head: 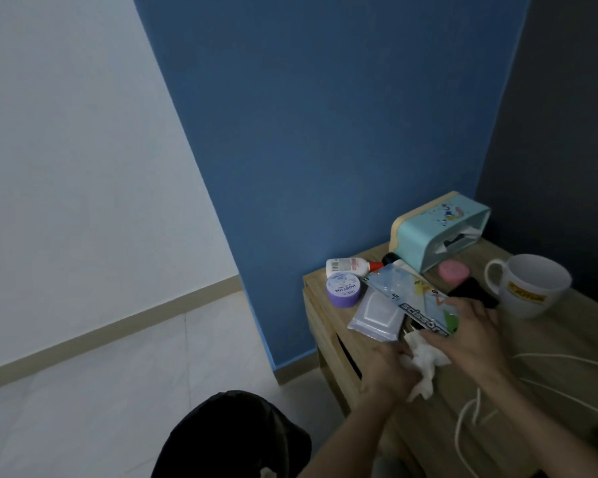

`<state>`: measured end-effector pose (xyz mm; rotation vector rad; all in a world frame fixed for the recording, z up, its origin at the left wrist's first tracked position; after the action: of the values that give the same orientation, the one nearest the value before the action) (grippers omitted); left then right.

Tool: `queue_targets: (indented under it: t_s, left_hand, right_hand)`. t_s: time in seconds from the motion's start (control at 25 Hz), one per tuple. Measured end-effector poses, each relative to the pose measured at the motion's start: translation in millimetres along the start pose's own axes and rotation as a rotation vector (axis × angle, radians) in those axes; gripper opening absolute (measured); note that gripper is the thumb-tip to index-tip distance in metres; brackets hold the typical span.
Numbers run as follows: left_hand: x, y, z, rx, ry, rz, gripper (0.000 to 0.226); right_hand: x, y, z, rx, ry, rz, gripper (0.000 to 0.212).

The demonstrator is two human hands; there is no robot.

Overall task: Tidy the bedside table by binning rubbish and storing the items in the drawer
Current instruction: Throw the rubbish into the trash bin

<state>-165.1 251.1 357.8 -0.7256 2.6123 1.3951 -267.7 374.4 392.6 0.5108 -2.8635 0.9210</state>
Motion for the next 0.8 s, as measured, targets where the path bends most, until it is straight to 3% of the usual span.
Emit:
queue_targets:
  t_s: [0.16,0.28,0.36,0.56,0.6,0.8]
  left_hand:
    - [-6,-20,-55,-0.158,0.094,-0.08,0.033]
    - [-24,-59,-108,-0.215,0.223,-0.146,0.017]
    - [-46,-98,-151,-0.205,0.311,-0.204,0.012]
    - [-108,-208,-219,-0.249,0.473,-0.444,0.011]
    - [-121,-229,-221,-0.245,0.472,-0.492,0.003]
    - [-174,-336,-200,-0.265,0.439,-0.773,0.019]
  right_hand:
    - [-15,-39,-17,0.083,0.139,-0.139,0.066]
    - [-36,-88,-19,0.127,0.232,-0.323,0.062]
    - [-54,-133,-3,0.165,0.206,-0.437,0.06]
    - [-106,-224,87,0.086,-0.099,-0.536,0.058]
    - [-118,-230,108,0.054,-0.199,-0.505,0.059]
    - [-180,-231,208,-0.245,-0.637,-0.423,0.066]
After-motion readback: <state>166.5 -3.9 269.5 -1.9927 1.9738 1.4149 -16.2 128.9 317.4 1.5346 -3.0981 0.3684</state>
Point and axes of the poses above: each hand's wrist, its own x-axis towards the middle knuckle, its own z-axis out of the palm, y = z × x, the point moved 9 cm from there along x, towards the middle knuckle, and after that the axes turned 4 degrees about -z, right-handed, at the moved point
